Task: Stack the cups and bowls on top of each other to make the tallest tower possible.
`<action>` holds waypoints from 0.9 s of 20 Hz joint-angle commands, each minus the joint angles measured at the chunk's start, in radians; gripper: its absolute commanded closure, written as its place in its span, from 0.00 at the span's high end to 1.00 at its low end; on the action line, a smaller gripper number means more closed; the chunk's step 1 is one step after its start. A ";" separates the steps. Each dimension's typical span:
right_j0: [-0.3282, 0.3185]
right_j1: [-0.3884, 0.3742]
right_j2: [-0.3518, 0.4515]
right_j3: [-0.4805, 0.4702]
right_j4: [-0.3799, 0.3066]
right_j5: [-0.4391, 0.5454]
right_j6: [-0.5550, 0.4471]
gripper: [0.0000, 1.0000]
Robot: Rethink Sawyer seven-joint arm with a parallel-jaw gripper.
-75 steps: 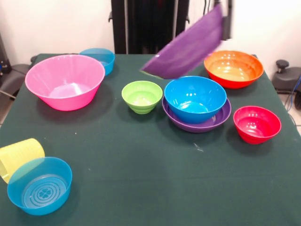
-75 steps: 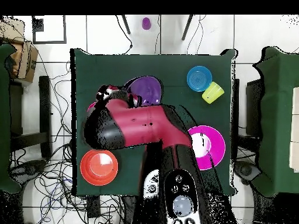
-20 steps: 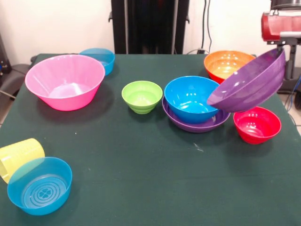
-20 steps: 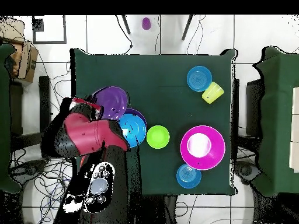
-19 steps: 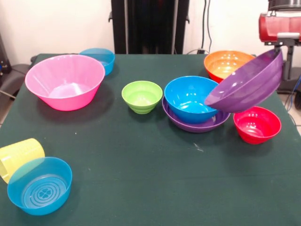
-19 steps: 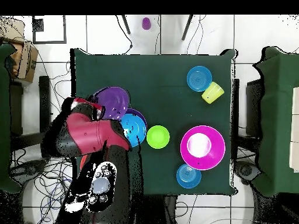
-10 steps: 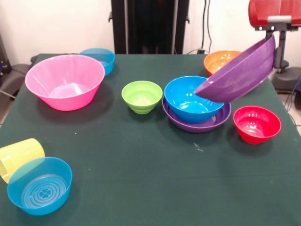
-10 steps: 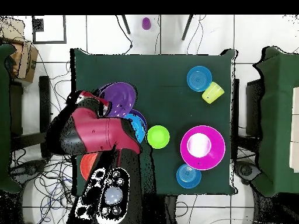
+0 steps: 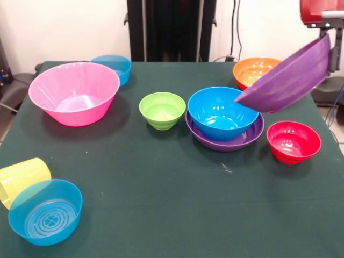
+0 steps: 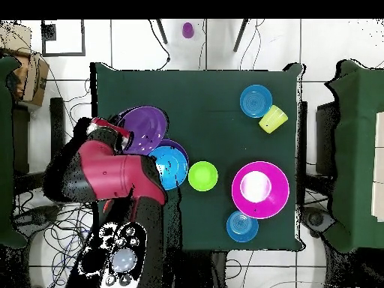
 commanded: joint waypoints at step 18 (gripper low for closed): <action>0.049 0.162 -0.061 -0.019 0.033 -0.074 0.110 0.00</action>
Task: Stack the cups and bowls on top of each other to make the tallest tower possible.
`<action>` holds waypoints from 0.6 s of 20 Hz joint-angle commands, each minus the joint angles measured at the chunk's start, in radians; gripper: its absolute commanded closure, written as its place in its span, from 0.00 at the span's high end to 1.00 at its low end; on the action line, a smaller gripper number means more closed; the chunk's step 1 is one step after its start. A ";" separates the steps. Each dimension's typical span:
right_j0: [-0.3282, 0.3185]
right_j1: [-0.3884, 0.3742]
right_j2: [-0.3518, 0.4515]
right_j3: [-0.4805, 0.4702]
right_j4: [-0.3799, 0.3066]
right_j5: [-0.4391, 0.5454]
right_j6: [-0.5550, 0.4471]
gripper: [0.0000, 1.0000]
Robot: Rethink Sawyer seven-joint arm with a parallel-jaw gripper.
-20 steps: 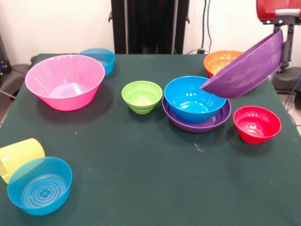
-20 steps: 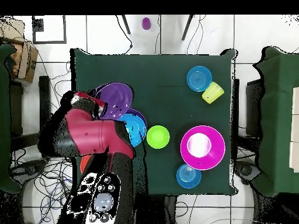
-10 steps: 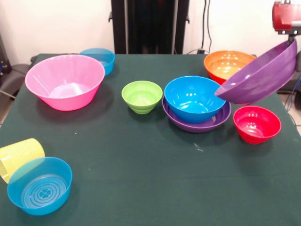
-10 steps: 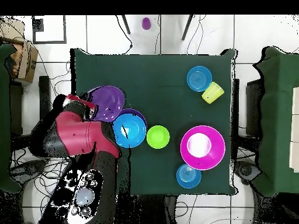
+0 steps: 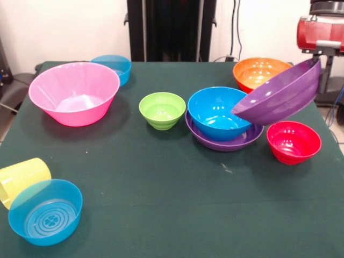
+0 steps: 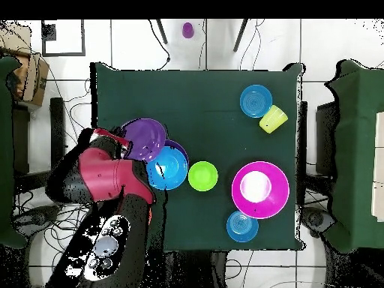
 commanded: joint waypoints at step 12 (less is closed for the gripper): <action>0.013 0.103 -0.015 -0.040 0.047 -0.093 0.140 0.00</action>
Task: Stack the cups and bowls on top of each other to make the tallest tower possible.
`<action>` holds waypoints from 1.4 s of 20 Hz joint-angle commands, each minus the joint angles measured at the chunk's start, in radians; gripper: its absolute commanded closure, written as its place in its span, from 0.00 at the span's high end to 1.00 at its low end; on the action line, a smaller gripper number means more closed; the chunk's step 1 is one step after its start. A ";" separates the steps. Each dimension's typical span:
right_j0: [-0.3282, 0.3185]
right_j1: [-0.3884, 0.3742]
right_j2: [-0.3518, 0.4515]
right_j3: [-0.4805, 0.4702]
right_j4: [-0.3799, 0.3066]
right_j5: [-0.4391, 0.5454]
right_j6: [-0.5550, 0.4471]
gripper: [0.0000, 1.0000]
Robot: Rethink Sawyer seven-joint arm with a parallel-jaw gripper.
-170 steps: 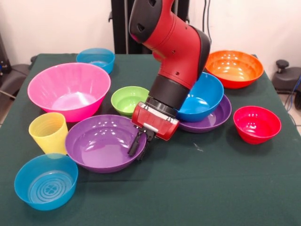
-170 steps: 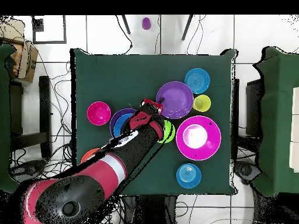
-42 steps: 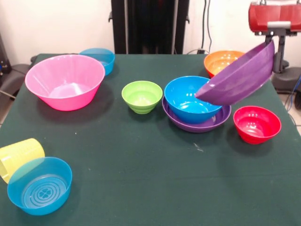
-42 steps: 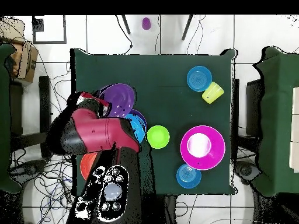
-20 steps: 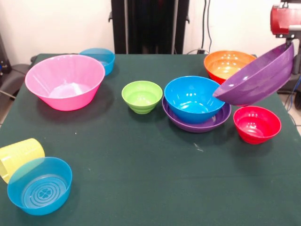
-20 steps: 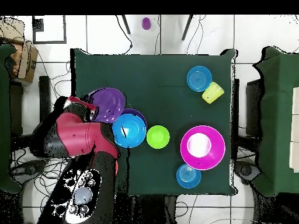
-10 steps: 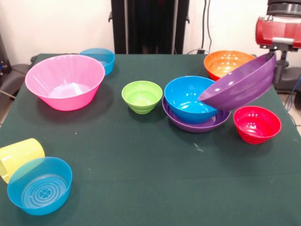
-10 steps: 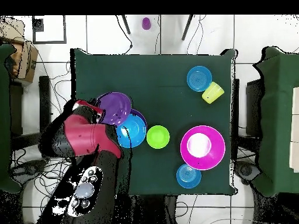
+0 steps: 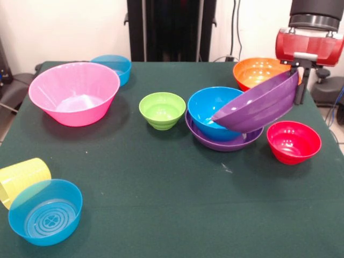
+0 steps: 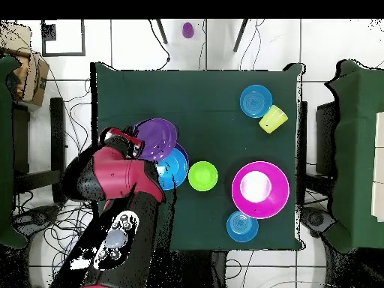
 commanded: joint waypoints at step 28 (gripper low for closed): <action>0.066 0.042 0.076 -0.011 0.118 -0.023 0.132 0.00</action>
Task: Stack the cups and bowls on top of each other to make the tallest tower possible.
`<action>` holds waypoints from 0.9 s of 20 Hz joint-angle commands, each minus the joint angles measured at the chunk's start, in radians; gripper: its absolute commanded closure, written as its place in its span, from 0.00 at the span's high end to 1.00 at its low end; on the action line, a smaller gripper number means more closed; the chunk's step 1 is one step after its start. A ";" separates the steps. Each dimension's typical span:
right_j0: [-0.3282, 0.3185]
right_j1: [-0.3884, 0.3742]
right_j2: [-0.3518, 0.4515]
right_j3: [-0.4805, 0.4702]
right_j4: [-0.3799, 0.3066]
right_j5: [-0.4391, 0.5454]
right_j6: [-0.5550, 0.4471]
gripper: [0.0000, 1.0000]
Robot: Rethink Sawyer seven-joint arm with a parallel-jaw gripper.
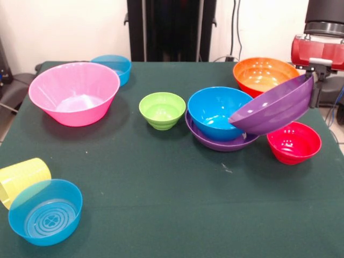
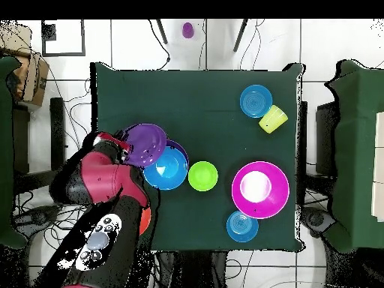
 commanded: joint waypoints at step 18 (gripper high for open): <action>0.123 0.244 -0.006 -0.142 0.157 0.189 0.187 0.00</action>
